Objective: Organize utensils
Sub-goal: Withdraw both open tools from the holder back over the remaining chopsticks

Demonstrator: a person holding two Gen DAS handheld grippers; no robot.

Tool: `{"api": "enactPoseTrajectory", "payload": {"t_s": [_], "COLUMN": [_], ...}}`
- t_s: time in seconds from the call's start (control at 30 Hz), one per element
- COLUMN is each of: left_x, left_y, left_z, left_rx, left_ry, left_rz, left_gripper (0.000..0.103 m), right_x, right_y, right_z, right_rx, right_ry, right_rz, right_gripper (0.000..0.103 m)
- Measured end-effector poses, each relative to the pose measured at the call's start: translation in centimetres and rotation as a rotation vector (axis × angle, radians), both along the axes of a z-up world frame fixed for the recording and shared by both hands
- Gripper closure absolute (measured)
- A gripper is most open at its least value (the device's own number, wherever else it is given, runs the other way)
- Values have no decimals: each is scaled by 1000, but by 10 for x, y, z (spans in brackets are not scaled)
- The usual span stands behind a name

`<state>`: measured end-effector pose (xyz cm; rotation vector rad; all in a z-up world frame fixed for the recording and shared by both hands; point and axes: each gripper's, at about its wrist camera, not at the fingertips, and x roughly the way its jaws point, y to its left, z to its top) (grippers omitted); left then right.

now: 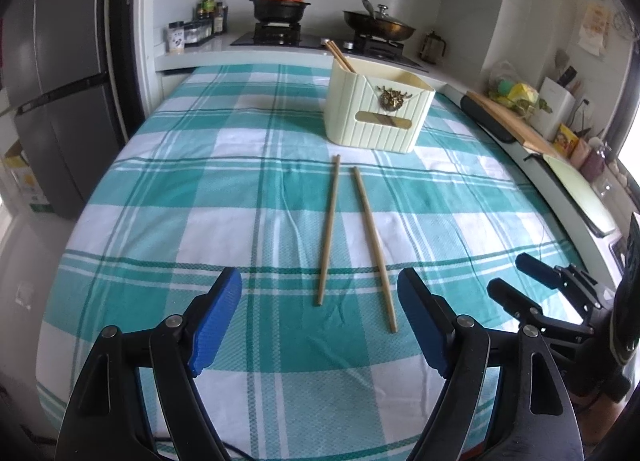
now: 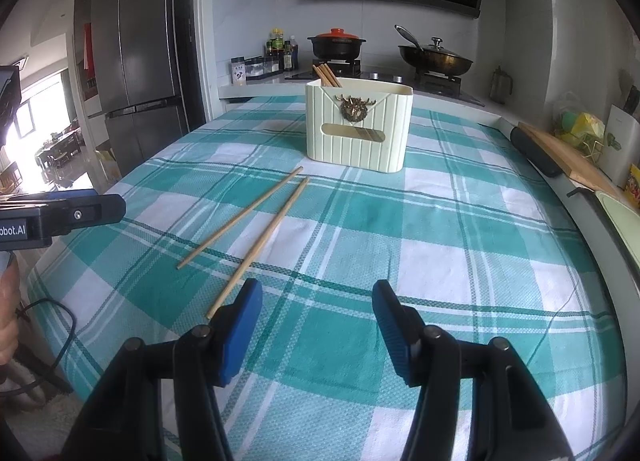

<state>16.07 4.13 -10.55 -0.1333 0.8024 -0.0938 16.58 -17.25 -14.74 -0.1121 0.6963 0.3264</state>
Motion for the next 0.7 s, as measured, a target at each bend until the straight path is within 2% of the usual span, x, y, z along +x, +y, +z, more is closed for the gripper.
{"api": "enactPoseTrajectory", "payload": {"t_s": [0.2,0.4,0.7], "left_x": [0,2,8], "left_y": [11,21,30], "left_z": [-2,-8,-16], "left_rx": [1,-2,60], "left_ry": [13,22,35], "left_rz": [37,65,105], "left_gripper": [21,20,20], "right_x": [0,9,26], "right_y": [-5,-2,13], "right_z": [-1,-8,-16], "right_rx": [11,23,43], "right_ry": [-4,34,100], "right_rz": [-15,-16,32], "right_gripper": [44,44,45]}}
